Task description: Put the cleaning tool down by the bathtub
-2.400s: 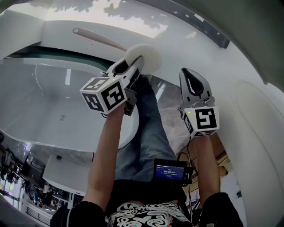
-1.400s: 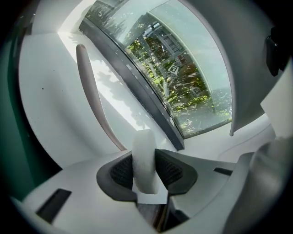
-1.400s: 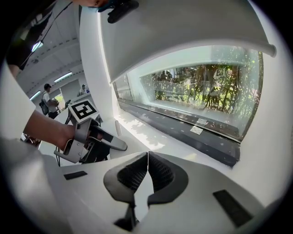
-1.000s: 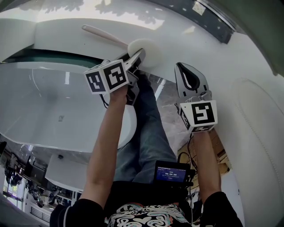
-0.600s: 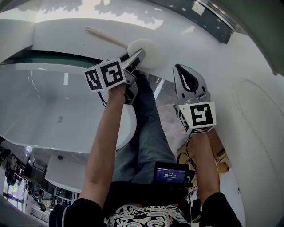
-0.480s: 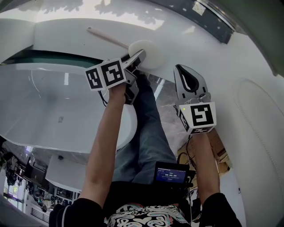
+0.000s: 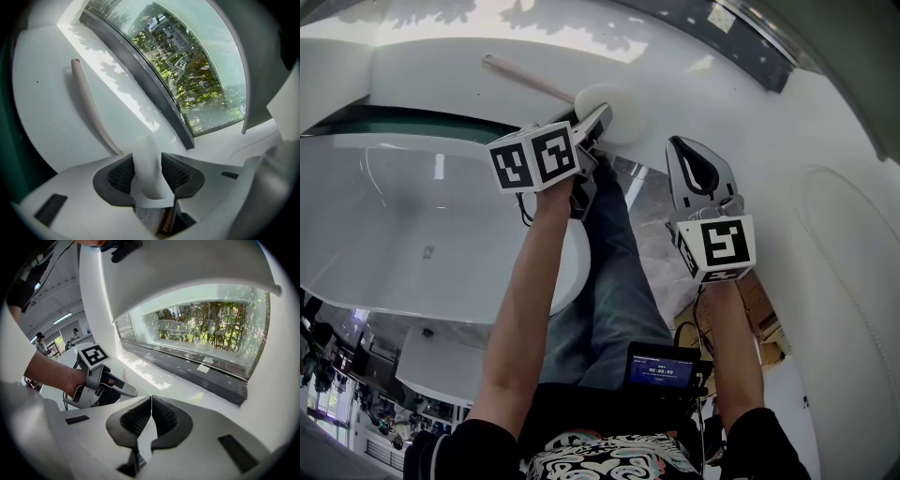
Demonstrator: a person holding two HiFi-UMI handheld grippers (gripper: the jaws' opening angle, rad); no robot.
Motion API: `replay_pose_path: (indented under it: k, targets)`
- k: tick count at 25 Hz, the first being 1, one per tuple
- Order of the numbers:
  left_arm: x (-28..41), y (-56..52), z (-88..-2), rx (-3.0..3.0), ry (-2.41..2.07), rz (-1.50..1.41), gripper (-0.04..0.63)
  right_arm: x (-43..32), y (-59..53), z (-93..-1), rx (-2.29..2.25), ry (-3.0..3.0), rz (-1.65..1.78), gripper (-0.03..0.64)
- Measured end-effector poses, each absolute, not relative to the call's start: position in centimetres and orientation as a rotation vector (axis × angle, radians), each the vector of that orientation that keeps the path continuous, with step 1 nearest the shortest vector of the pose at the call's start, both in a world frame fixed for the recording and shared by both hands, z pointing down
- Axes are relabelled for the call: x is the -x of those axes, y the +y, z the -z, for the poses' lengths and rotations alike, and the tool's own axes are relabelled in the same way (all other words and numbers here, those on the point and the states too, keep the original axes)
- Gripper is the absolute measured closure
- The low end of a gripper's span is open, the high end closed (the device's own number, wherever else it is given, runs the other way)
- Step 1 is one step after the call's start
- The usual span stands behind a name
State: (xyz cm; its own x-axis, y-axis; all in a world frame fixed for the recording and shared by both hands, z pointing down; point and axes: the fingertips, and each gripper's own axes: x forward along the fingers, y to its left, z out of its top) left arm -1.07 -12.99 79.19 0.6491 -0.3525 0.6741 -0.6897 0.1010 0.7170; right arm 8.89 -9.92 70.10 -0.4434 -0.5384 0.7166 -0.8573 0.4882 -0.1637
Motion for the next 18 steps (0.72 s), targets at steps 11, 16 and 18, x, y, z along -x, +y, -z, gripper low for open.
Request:
replay_pose_path:
  k: [11,16,18]
  targets:
    - [1.7,-12.8,-78.6,-1.536,-0.937,-0.343,0.403,-8.8,-9.9,-69.8,-1.147,-2.151,-0.694,0.589]
    - [1.8,-13.0,-78.1,-1.567,-0.963,-0.369,0.402,-9.1,-9.6,-69.8,-1.151,-2.148,-0.695,0.589]
    - [1.9,-13.1,-77.9,-1.575,-0.972,-0.376,0.402,-9.2,-9.6,-69.7,-1.153,-2.15,-0.694,0.589]
